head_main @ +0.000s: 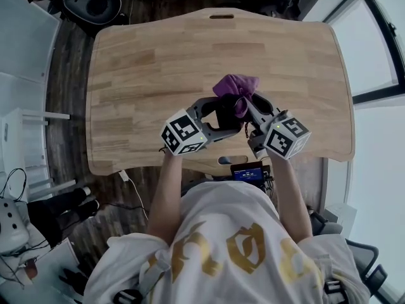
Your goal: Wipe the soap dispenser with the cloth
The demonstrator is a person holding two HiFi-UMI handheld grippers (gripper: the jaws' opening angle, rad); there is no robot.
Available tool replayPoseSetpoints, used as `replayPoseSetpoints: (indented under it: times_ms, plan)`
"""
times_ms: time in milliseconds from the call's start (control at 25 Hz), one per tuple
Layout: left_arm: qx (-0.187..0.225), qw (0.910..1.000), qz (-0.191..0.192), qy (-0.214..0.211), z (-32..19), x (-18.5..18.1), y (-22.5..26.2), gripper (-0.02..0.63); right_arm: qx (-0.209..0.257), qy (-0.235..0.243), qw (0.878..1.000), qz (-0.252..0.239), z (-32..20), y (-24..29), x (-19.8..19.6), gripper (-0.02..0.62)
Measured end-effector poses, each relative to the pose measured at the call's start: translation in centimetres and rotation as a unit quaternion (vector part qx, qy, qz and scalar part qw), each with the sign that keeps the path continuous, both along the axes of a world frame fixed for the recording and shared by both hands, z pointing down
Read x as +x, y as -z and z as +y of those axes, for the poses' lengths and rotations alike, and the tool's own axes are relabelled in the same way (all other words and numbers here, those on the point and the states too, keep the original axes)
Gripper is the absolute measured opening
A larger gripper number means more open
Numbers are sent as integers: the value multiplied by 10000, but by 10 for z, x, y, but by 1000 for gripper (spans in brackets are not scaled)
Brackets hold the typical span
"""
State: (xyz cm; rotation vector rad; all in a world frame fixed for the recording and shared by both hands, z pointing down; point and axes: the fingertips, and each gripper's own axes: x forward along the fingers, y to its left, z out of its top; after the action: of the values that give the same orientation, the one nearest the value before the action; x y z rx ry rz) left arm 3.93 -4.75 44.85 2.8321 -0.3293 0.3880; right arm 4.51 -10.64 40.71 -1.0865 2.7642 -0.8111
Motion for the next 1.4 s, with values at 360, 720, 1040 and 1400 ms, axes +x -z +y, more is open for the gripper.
replayPoseSetpoints:
  times_ms: [360, 720, 1040, 1400]
  plan:
    - [-7, 9997, -109, 211, -6, -10, -6, 342, -148, -241, 9989, 363, 8, -16, 11, 72]
    - [142, 9967, 33, 796, -29, -31, 5, 342, -395, 227, 9989, 144, 34, -31, 1, 71]
    - [14, 9961, 230, 849, -30, -35, 7, 342, -453, 620, 9971, 3, 39, -29, -2, 71]
    - [22, 9956, 758, 543, -26, -26, 28, 342, -473, -64, 9969, 624, 4, -40, 2, 71]
